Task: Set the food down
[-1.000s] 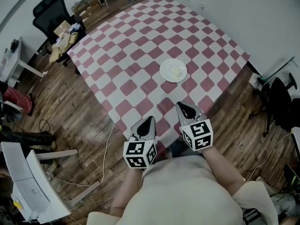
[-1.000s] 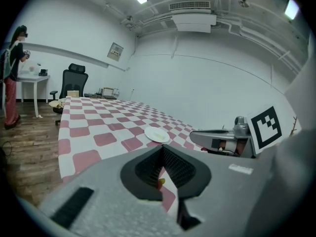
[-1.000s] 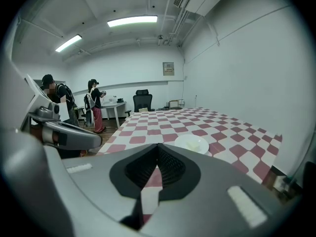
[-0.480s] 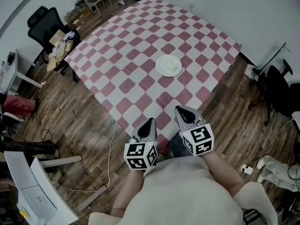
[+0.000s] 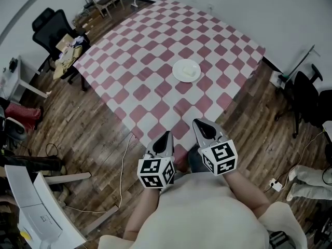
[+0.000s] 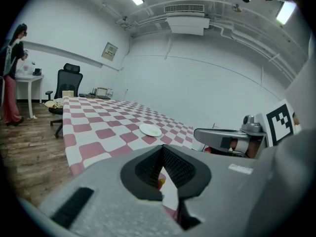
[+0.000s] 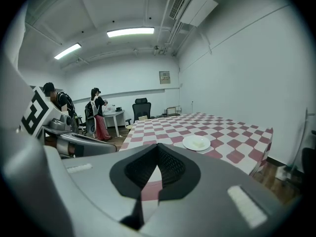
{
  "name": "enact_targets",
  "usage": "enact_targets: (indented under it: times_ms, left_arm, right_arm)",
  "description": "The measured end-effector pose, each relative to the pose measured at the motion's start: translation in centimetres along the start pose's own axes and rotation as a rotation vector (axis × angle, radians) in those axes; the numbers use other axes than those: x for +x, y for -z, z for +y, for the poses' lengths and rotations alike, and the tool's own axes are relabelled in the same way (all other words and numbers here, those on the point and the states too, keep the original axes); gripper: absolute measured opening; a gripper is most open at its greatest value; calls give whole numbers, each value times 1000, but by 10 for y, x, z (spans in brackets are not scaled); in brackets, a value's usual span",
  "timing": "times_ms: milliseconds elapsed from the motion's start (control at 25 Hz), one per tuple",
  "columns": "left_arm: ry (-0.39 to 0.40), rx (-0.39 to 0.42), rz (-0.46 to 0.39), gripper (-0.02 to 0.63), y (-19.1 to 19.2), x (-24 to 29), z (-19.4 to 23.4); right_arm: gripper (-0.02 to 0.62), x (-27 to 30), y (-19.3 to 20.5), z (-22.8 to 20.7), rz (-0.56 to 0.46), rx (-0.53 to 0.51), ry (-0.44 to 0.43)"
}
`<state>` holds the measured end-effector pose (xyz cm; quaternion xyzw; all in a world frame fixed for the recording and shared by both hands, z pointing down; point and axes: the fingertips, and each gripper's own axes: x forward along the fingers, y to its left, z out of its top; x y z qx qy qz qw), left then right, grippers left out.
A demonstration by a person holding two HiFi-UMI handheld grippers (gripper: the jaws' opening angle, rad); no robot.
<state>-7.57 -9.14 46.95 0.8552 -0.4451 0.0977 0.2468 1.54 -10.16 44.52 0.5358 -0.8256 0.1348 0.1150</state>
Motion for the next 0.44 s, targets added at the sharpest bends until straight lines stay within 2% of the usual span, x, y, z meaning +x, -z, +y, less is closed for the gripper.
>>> enact_targets:
  times_ms: [440]
  left_arm:
    - [-3, 3, -4, 8, 2, -8, -1]
  right_arm:
    - [3, -6, -2, 5, -20, 2, -2]
